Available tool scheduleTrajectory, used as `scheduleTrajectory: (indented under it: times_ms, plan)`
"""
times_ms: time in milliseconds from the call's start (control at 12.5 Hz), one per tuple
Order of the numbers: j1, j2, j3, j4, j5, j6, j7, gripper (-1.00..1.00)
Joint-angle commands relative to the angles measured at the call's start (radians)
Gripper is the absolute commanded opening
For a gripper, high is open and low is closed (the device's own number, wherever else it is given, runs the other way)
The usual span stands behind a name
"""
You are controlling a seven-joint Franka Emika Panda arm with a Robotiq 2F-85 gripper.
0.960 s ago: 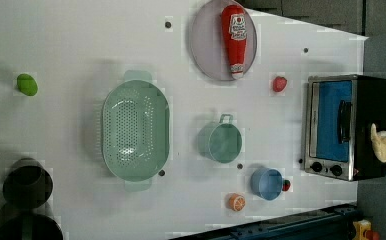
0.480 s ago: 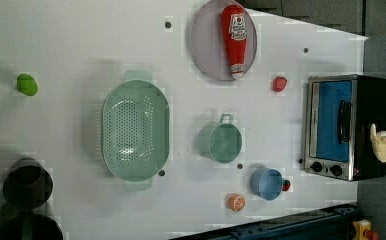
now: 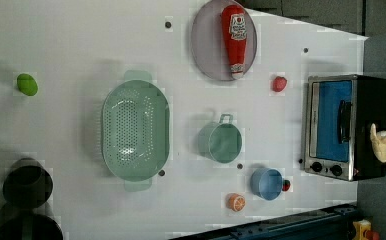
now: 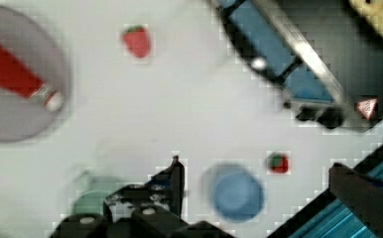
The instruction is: Pick banana from table and place on oven.
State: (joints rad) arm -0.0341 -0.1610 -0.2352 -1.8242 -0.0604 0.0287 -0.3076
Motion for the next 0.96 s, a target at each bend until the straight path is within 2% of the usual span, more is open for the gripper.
scheduleTrajectory:
  times_ms: [80,400,960]
  plan:
    - [0.050,-0.066,0.109,0.020,0.015,-0.031,0.355,1.00]
    - [0.050,-0.119,0.194,0.001,0.015,-0.059,0.407,1.00]
    - [0.050,-0.118,0.203,-0.017,0.015,-0.063,0.407,1.00]
